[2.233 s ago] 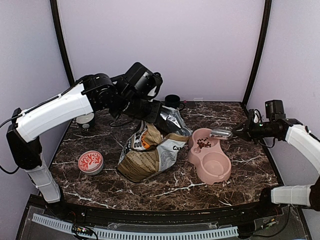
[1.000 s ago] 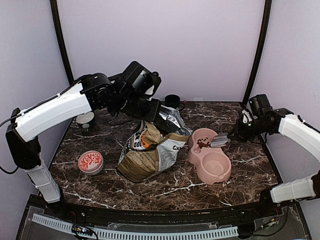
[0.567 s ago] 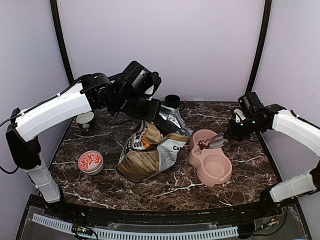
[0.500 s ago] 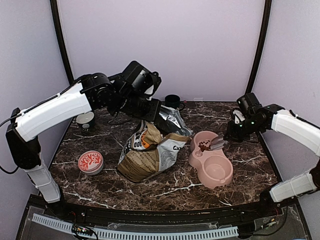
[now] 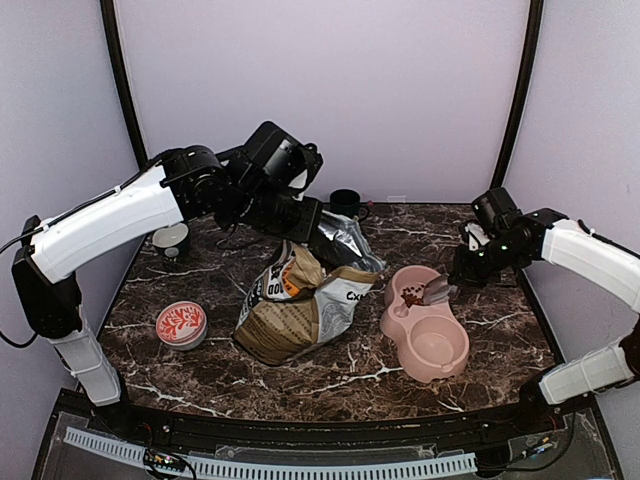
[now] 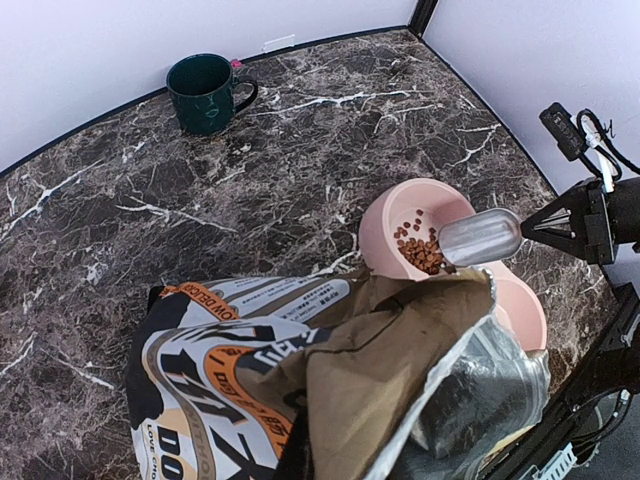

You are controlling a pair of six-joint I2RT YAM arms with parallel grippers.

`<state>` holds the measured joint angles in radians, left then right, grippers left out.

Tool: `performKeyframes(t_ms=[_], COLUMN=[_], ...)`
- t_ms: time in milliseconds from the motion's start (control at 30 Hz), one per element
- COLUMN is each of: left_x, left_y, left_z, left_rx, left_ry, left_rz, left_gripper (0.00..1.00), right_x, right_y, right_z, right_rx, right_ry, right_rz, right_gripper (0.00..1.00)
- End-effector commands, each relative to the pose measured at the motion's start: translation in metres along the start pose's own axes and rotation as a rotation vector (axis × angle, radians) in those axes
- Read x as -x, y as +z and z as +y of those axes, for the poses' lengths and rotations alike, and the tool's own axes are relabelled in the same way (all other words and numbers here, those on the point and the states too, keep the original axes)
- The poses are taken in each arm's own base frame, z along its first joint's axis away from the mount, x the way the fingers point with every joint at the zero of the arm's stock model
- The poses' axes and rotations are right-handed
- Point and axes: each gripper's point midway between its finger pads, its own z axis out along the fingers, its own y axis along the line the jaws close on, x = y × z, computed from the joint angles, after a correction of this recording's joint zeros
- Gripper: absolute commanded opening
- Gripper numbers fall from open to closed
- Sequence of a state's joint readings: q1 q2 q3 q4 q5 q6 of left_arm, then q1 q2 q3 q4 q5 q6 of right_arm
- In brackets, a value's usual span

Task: Serve the pet food
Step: Adjust the pet food bowl at the center of the board, then insert the spatula into the pet food bag.

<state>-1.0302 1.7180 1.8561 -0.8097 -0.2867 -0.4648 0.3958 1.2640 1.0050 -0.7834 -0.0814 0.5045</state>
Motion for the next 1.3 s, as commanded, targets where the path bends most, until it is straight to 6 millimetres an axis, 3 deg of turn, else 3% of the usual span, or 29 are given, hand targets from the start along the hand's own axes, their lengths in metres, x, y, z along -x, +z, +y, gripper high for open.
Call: performKeyframes(t_ms=[0, 400, 667, 933, 1067, 1267], left_x=[0.018, 0.015, 0.016, 0.017, 0.018, 0.02], left_y=[-0.021, -0.022, -0.014, -0.004, -0.001, 0.001], left_z=[-0.001, -0.001, -0.008, -0.017, -0.019, -0.022], left_rx=[-0.036, -0.045, -0.068, -0.085, -0.089, -0.096], left_ry=[-0.029, -0.044, -0.053, -0.06, -0.062, -0.062], left_rz=[-0.071, -0.062, -0.056, -0.041, -0.039, -0.039], left_gripper=[0.0, 0.0, 0.0, 0.0, 0.0, 0.0], right_x=[0.012, 0.031, 0.029, 0.002, -0.007, -0.02], right_y=[-0.015, -0.076, -0.152, -0.21, -0.22, -0.216], right_z=[0.012, 0.031, 0.079, 0.127, 0.135, 0.149], right_rx=[0.038, 0.127, 0.421, 0.758, 0.826, 0.844], right_ry=[-0.024, -0.036, -0.12, -0.261, -0.293, -0.336], right_rz=[-0.054, -0.208, -0.325, -0.298, -0.285, -0.232], right_gripper=[0.0, 0.0, 0.0, 0.0, 0.0, 0.0])
